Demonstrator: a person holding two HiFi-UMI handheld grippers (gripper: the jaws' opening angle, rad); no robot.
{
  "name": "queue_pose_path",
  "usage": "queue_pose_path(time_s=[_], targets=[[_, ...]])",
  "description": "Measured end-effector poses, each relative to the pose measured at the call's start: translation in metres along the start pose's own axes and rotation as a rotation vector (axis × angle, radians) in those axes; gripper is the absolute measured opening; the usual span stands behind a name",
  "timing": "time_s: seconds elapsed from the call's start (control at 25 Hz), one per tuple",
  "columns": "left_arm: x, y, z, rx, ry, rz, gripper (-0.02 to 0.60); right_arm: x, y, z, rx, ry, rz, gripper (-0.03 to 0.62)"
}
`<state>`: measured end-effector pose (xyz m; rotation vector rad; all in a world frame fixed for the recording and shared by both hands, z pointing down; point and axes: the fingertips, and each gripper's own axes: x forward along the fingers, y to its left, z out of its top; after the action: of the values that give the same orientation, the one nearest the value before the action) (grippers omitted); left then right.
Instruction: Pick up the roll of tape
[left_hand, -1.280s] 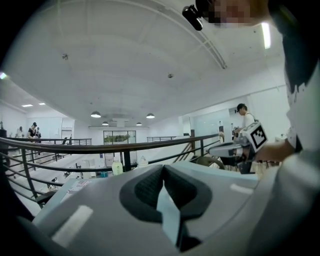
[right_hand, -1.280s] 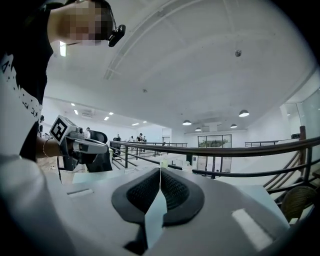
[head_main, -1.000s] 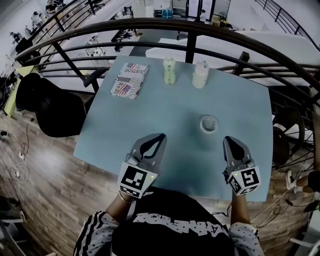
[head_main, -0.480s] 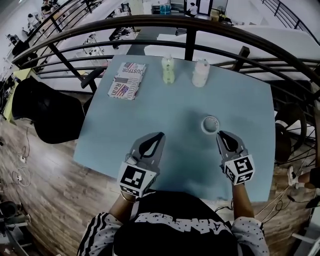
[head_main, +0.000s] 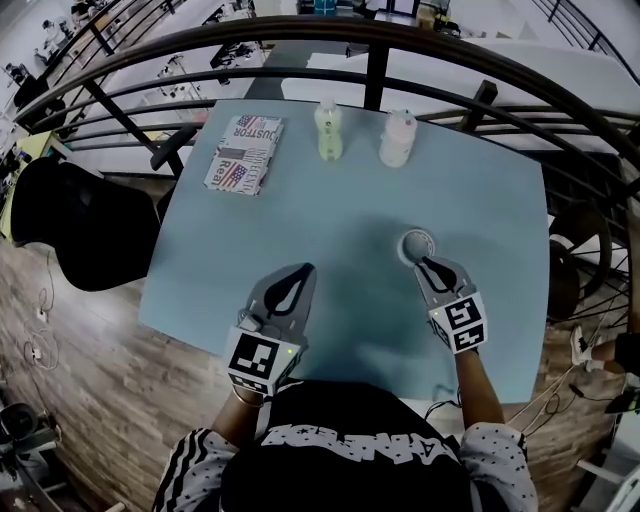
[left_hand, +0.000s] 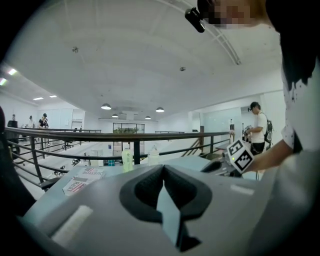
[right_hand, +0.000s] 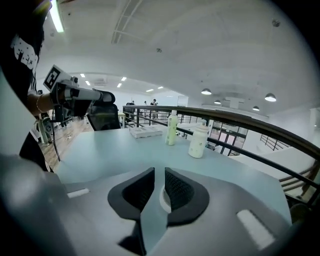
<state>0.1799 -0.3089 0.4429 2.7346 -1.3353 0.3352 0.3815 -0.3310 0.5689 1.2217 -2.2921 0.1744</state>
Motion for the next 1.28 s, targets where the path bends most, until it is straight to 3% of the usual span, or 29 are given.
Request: queue_pose_path(time_s=[1.28], targets=[[0.028,0.053,-0.025,-0.071,0.056,0.074,0.0,0.092,-0.002,-0.08,-0.148,0.325,0.114,0.107]])
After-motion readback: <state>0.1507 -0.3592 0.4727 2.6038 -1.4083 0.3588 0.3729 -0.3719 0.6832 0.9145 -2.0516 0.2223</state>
